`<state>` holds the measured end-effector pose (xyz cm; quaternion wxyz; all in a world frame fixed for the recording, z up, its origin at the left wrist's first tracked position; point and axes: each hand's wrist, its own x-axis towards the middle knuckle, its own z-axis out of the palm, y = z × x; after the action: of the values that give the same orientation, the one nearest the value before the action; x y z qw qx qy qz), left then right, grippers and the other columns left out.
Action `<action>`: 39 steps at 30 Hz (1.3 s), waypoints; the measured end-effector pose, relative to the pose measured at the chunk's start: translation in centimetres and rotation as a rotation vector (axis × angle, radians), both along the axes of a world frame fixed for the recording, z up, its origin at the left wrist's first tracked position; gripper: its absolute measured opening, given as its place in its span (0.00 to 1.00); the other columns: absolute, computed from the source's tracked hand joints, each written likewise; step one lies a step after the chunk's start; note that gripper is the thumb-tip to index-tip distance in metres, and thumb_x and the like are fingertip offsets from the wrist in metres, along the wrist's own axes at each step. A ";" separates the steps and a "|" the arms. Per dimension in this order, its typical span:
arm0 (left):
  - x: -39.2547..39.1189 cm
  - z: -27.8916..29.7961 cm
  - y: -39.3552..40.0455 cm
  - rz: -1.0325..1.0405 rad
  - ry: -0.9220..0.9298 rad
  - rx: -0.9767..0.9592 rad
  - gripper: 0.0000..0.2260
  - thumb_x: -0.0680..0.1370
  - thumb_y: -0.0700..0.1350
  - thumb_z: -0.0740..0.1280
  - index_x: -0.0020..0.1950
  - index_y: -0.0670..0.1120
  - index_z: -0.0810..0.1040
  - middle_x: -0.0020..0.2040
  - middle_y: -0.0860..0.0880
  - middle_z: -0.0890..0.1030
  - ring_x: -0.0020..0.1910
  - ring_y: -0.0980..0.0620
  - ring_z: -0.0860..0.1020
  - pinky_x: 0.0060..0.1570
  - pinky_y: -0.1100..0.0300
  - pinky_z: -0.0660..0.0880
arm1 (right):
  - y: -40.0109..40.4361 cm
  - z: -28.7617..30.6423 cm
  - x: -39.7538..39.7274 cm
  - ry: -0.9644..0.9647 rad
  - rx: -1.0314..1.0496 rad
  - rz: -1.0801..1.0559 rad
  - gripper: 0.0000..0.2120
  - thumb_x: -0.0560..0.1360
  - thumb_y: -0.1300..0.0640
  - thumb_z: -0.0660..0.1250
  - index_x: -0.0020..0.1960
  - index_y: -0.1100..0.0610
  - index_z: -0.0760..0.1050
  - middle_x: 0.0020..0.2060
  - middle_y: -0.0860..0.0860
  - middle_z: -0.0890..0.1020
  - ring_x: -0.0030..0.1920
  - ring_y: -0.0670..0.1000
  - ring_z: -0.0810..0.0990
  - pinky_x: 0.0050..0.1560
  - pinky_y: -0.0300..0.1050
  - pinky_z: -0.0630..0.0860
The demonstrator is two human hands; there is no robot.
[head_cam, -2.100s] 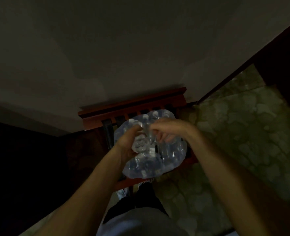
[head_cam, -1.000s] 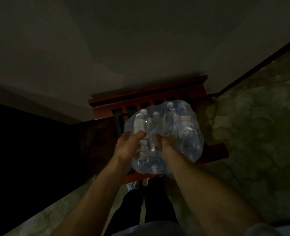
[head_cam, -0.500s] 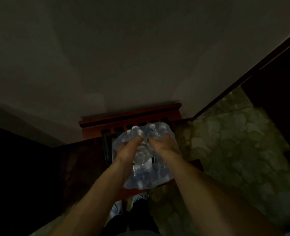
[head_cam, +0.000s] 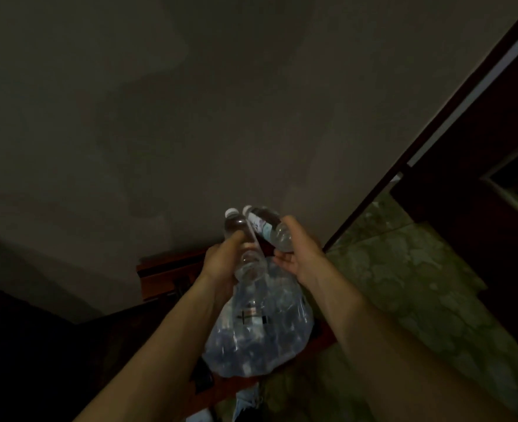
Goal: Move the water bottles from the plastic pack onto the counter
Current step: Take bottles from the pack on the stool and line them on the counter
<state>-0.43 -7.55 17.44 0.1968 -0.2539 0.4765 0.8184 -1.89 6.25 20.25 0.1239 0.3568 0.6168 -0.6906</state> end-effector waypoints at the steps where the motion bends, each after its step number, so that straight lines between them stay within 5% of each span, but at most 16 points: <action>1: 0.0 0.8 -0.2 -0.003 0.025 0.013 0.13 0.73 0.45 0.69 0.50 0.36 0.82 0.43 0.37 0.83 0.39 0.44 0.82 0.47 0.48 0.80 | -0.2 0.5 0.3 0.027 -0.062 0.010 0.21 0.71 0.45 0.68 0.58 0.58 0.77 0.44 0.56 0.83 0.33 0.50 0.79 0.28 0.40 0.77; 5: 0.6 4.3 -1.7 -0.010 0.113 0.059 0.09 0.76 0.43 0.63 0.52 0.40 0.77 0.41 0.40 0.75 0.35 0.47 0.74 0.34 0.58 0.74 | -0.8 2.2 1.4 0.160 -0.285 0.084 0.22 0.72 0.47 0.68 0.61 0.59 0.75 0.45 0.59 0.83 0.33 0.52 0.83 0.33 0.44 0.80; 8: 1.6 6.5 -3.5 -0.003 0.177 -0.048 0.16 0.75 0.45 0.63 0.56 0.35 0.76 0.48 0.33 0.79 0.40 0.43 0.78 0.36 0.57 0.76 | -1.2 3.7 2.0 0.299 -0.340 0.266 0.28 0.69 0.46 0.72 0.65 0.56 0.72 0.53 0.61 0.83 0.45 0.57 0.85 0.44 0.50 0.81; 12: 2.9 9.9 -5.7 0.053 0.314 -0.123 0.19 0.72 0.46 0.68 0.58 0.36 0.76 0.36 0.46 0.81 0.29 0.52 0.78 0.26 0.62 0.73 | -2.6 6.2 2.4 0.486 -0.443 0.503 0.23 0.69 0.51 0.70 0.64 0.51 0.75 0.59 0.59 0.81 0.57 0.59 0.81 0.59 0.58 0.75; 15: 4.6 12.0 -7.1 0.098 0.393 -0.152 0.18 0.74 0.49 0.73 0.62 0.44 0.79 0.41 0.45 0.86 0.31 0.51 0.82 0.28 0.60 0.75 | -4.5 8.7 2.9 0.565 -0.413 0.586 0.20 0.70 0.52 0.69 0.62 0.48 0.77 0.55 0.57 0.83 0.49 0.54 0.82 0.47 0.51 0.78; 17: 6.1 13.1 -8.0 0.097 0.415 -0.174 0.20 0.73 0.53 0.74 0.63 0.49 0.79 0.50 0.44 0.87 0.41 0.47 0.85 0.33 0.57 0.78 | -6.2 10.2 3.8 0.593 -0.293 0.639 0.22 0.67 0.45 0.73 0.60 0.46 0.78 0.52 0.53 0.85 0.48 0.51 0.84 0.41 0.47 0.79; 21: 9.4 15.0 -9.8 0.151 0.442 -0.314 0.21 0.73 0.56 0.74 0.63 0.51 0.79 0.54 0.47 0.86 0.50 0.46 0.86 0.37 0.56 0.81 | -9.4 10.8 6.0 0.614 -0.167 0.664 0.33 0.57 0.36 0.79 0.58 0.45 0.77 0.56 0.50 0.83 0.54 0.51 0.83 0.51 0.53 0.82; 27: 12.5 18.0 -13.1 0.228 0.536 -0.379 0.18 0.74 0.52 0.73 0.61 0.47 0.80 0.50 0.46 0.87 0.47 0.47 0.87 0.37 0.58 0.82 | -11.6 14.0 8.0 0.748 -0.045 0.811 0.26 0.60 0.32 0.75 0.54 0.41 0.79 0.51 0.46 0.85 0.52 0.47 0.84 0.52 0.48 0.81; 34: 15.2 21.9 -19.8 0.301 0.683 -0.513 0.24 0.69 0.50 0.78 0.60 0.42 0.77 0.48 0.46 0.87 0.44 0.50 0.87 0.37 0.62 0.80 | -17.0 18.3 9.9 0.881 -0.045 0.810 0.27 0.60 0.40 0.77 0.55 0.45 0.73 0.47 0.45 0.86 0.48 0.45 0.85 0.43 0.41 0.81; 39: 19.8 23.6 -28.2 0.304 0.788 -0.592 0.28 0.61 0.52 0.79 0.55 0.39 0.77 0.47 0.43 0.86 0.44 0.49 0.86 0.39 0.61 0.80 | -25.9 18.8 13.5 0.908 -0.220 0.770 0.26 0.64 0.54 0.74 0.60 0.52 0.72 0.50 0.53 0.85 0.51 0.54 0.85 0.49 0.52 0.82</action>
<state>19.40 -35.71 41.05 -0.1992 -0.0376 0.6835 0.7012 11.59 -19.62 39.03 0.1254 -0.2372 0.6179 -0.7391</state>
